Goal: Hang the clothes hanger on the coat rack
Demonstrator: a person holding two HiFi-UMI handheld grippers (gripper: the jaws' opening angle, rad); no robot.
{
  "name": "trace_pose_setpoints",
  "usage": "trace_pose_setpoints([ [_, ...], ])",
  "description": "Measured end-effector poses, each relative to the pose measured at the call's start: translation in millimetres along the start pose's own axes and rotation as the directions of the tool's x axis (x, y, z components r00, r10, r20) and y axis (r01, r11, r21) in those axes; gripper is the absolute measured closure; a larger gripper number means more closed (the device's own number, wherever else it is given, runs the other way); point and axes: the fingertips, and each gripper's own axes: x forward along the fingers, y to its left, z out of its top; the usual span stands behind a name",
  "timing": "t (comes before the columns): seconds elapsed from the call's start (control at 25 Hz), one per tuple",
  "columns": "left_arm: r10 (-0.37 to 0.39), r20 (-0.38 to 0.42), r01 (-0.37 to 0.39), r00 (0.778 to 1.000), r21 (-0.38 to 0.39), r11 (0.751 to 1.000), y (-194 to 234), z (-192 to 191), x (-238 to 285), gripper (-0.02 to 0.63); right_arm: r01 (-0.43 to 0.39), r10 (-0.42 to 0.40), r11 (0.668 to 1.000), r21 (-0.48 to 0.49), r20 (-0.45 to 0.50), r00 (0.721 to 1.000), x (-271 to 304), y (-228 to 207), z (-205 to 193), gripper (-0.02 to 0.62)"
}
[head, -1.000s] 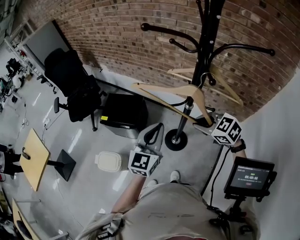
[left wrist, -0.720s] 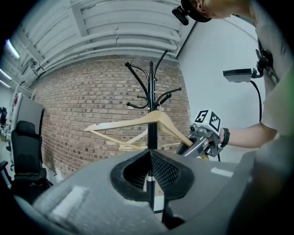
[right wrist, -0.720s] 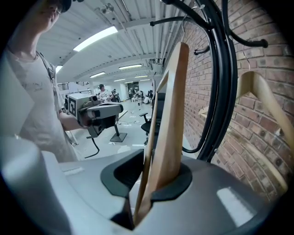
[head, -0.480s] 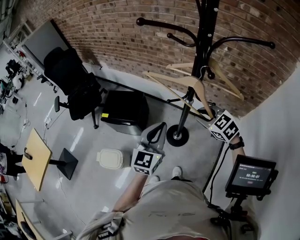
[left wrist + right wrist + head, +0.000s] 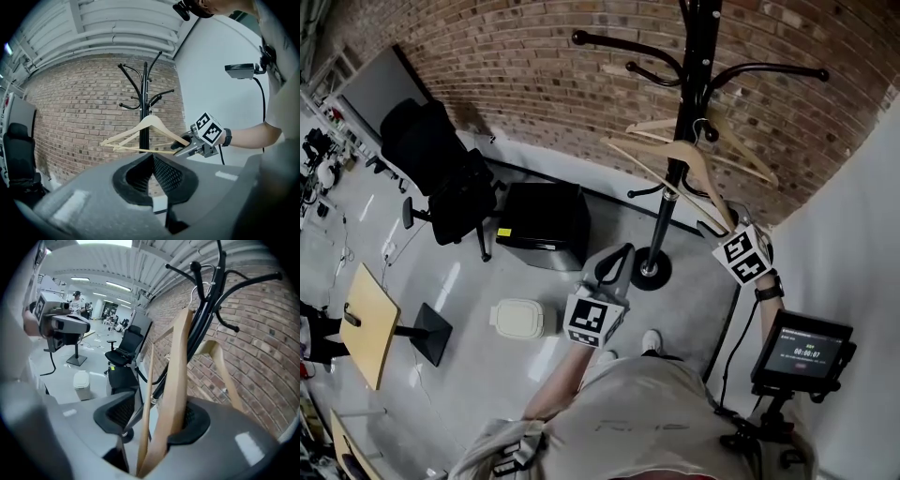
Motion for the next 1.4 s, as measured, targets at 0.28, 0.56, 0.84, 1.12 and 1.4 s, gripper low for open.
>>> trace_pose_setpoints([
  [0.28,-0.058,0.021,0.058,0.998,0.01,0.998,-23,2,-21,0.604,0.185,-0.185,0.981,0.065,0.005,0.983,-49,2,-19,0.373],
  [0.56,-0.179,0.045,0.181,0.983,-0.045,0.982,-59,12,-59,0.605,0.3,-0.296,0.939,0.168,-0.052,0.954,-107,34,-37,0.374],
  [0.84,-0.215,0.054,0.218,0.975,-0.053,0.975,-65,7,-58,0.604,0.352,-0.348,0.893,0.28,-0.063,0.935,-129,50,-56,0.377],
  [1.12,-0.32,0.096,0.323,0.942,-0.021,0.946,-74,19,-94,0.606,0.469,-0.57,0.69,0.551,0.014,0.822,-204,107,-16,0.436],
  [1.4,-0.392,0.106,0.397,0.914,-0.039,0.917,-101,17,-133,0.606,0.569,-0.74,0.531,0.628,0.018,0.672,-245,202,17,0.539],
])
